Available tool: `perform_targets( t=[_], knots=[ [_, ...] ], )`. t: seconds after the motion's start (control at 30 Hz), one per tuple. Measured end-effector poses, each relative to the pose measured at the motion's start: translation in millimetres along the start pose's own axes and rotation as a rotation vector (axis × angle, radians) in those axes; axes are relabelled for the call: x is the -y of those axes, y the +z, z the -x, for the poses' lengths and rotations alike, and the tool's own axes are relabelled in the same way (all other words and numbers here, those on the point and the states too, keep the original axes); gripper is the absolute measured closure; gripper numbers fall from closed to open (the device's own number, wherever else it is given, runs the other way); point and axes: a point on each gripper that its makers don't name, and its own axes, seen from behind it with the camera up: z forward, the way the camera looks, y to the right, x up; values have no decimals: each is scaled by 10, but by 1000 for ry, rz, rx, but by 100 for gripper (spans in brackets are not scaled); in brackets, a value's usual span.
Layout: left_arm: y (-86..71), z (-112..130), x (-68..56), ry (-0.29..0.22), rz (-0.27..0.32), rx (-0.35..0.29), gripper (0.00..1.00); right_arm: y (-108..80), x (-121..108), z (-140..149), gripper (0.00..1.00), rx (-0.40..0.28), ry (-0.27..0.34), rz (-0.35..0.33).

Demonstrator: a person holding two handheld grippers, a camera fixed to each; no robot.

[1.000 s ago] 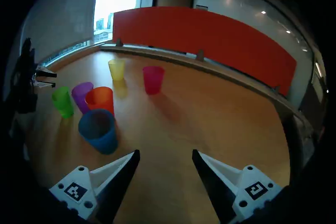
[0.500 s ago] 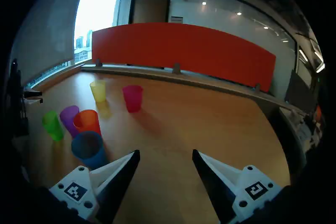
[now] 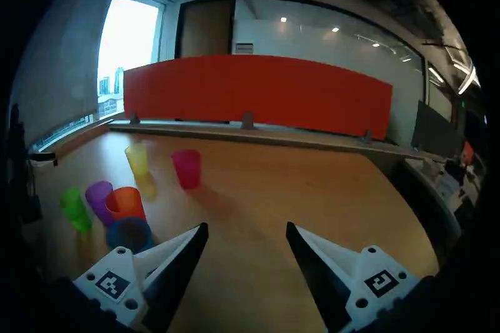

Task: Pour water

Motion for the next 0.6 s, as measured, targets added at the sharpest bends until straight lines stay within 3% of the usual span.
perform_targets(
  t=[0.2, 0.4, 0.6],
  knots=[
    [5, -142, -44, -13, -5, -55, 15, 14, -34, -53, 3, -41, 11, 34],
    [15, -182, -109, -32, -6, -83, 15, 22, -21, -208, 4, -119, 50, 50],
    [1, -246, -91, -43, -40, -119, 16, -8, -9, -382, 4, -206, 49, 86]
  ],
)
